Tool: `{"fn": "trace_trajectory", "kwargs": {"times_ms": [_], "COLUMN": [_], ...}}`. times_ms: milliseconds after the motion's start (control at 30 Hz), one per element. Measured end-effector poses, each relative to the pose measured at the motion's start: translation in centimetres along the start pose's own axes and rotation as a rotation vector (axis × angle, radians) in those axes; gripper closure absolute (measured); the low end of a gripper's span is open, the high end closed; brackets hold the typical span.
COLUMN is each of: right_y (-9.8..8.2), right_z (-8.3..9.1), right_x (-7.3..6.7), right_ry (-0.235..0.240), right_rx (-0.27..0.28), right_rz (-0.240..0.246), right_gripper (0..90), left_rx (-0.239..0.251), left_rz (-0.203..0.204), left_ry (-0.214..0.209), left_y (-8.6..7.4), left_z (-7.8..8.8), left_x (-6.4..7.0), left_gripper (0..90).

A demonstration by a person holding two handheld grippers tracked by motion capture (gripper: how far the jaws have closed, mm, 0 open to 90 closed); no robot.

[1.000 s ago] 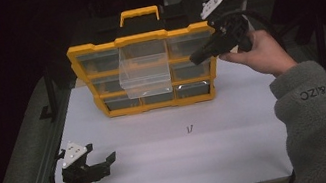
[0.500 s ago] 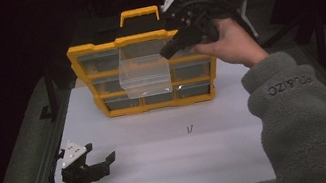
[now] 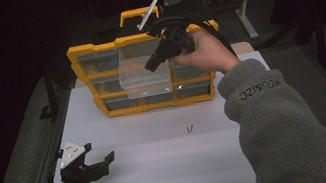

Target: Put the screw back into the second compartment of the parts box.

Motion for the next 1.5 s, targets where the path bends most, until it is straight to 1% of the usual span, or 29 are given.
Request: {"fn": "trace_trajectory", "kwargs": {"times_ms": [67, 167, 200, 333, 367, 500, 533, 600, 733, 767, 800, 833, 867, 900, 933, 967, 1000, 1033, 1067, 1100, 1167, 1200, 1267, 1300, 1333, 1400, 1433, 1467, 1500], "right_y": [0.0, 0.1, 0.1, 0.2, 0.2, 0.1, 0.0, -0.3, -1.0, -1.6, -1.6, -2.2, -2.2, -3.1, -3.1, -3.6, -4.0, -5.0, -5.0, -5.6, -6.8, -7.4, -8.6, -9.0, -9.7, -11.0, -12.3, -12.3, -13.0], "right_z": [-0.4, -0.7, -0.8, -0.7, -0.3, 0.7, 1.2, 2.1, 3.9, 5.0, 5.0, 5.9, 5.9, 6.6, 6.6, 6.7, 6.9, 7.2, 7.2, 7.3, 7.2, 7.1, 6.7, 6.5, 6.2, 5.4, 4.4, 4.4, 3.8], "right_x": [-0.1, -0.1, -0.1, 0.0, 0.1, 0.2, 0.3, 0.4, 0.6, 0.6, 0.6, 0.6, 0.6, 0.7, 0.7, 0.8, 0.7, 0.8, 0.8, 0.9, 1.1, 1.0, 1.1, 1.0, 0.9, 1.0, 0.9, 0.9, 1.0], "right_ry": [0.005, 0.005, 0.005, -0.003, -0.011, -0.016, -0.020, -0.027, -0.043, -0.048, -0.048, -0.051, -0.051, -0.058, -0.058, -0.058, -0.058, -0.059, -0.059, -0.062, -0.064, -0.062, -0.064, -0.059, -0.053, -0.046, -0.038, -0.038, -0.035], "right_rx": [-0.008, -0.006, -0.011, -0.002, 0.011, 0.031, 0.043, 0.056, 0.072, 0.085, 0.085, 0.097, 0.097, 0.100, 0.100, 0.107, 0.101, 0.107, 0.107, 0.106, 0.110, 0.104, 0.103, 0.101, 0.103, 0.105, 0.098, 0.098, 0.092], "right_rz": [0.001, -0.001, -0.003, -0.002, -0.007, -0.019, -0.018, -0.026, -0.038, -0.045, -0.045, -0.051, -0.051, -0.056, -0.056, -0.055, -0.069, -0.083, -0.083, -0.089, -0.085, -0.100, -0.099, -0.114, -0.131, -0.141, -0.159, -0.159, -0.163], "right_gripper": [85.9, 81.9, 81.5, 80.6, 79.8, 78.6, 78.1, 77.3, 75.2, 74.2, 74.2, 73.2, 73.2, 72.3, 72.3, 71.9, 71.4, 70.7, 70.7, 70.4, 69.6, 69.0, 67.7, 67.3, 66.8, 65.8, 64.8, 64.8, 64.3], "left_rx": [0.000, -0.005, 0.005, -0.005, -0.005, -0.006, -0.004, -0.009, -0.007, -0.005, -0.005, -0.005, -0.005, -0.004, -0.002, -0.001, -0.001, -0.006, 0.002, -0.015, -0.011, -0.012, -0.010, 0.003, 0.001, 0.003, 0.007, 0.007, 0.000], "left_rz": [0.002, 0.004, 0.004, 0.002, 0.002, 0.003, 0.004, -0.007, -0.012, -0.004, 0.002, -0.003, -0.002, -0.002, -0.002, -0.002, 0.000, 0.000, 0.000, -0.002, -0.006, -0.006, -0.006, -0.006, -0.009, -0.008, -0.006, -0.006, -0.005], "left_ry": [-0.001, -0.001, -0.001, -0.001, -0.002, -0.001, 0.000, 0.000, 0.002, 0.001, 0.000, 0.001, 0.001, 0.001, 0.002, 0.002, 0.004, 0.005, 0.005, 0.007, 0.005, 0.006, 0.007, 0.008, 0.009, 0.008, 0.007, 0.007, 0.006], "left_y": [0.0, 0.0, 0.0, 0.0, 0.0, 0.0, 0.0, -0.1, 0.0, 0.0, -0.1, -0.1, -0.1, -0.1, -0.1, -0.1, -0.1, -0.1, -0.1, -0.1, -0.1, -0.1, -0.1, -0.1, -0.1, -0.1, -0.1, -0.1, -0.2], "left_z": [0.0, 0.1, 0.1, 0.1, 0.1, 0.1, 0.1, 0.1, 0.1, 0.1, 0.1, 0.1, 0.1, 0.1, 0.1, 0.1, 0.1, 0.1, 0.1, 0.2, 0.1, 0.1, 0.1, 0.0, 0.0, 0.0, -0.1, -0.1, 0.0], "left_x": [0.0, 0.0, -0.1, 0.0, 0.0, 0.0, 0.0, -0.1, 0.0, 0.0, 0.1, 0.0, 0.0, 0.0, 0.0, 0.0, 0.0, 0.0, 0.1, 0.1, 0.0, 0.0, 0.0, 0.0, 0.0, 0.0, 0.0, 0.0, 0.0], "left_gripper": [13.9, 13.9, 13.9, 13.9, 13.9, 13.9, 13.9, 13.9, 13.9, 13.9, 13.9, 13.9, 13.9, 13.9, 13.9, 13.9, 13.9, 13.9, 13.9, 13.9, 13.9, 13.9, 13.9, 13.9, 13.9, 13.9, 13.9, 13.9, 13.9]}}
Point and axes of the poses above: each handheld gripper's, and its own axes: z roughly backward along the jaws, y roughly out of its top, x roughly to its right, the point moved 5 cm from there along -z, roughly forward along the jaws, and after that the axes turned 11 degrees about -y, right-handed, at the moved point
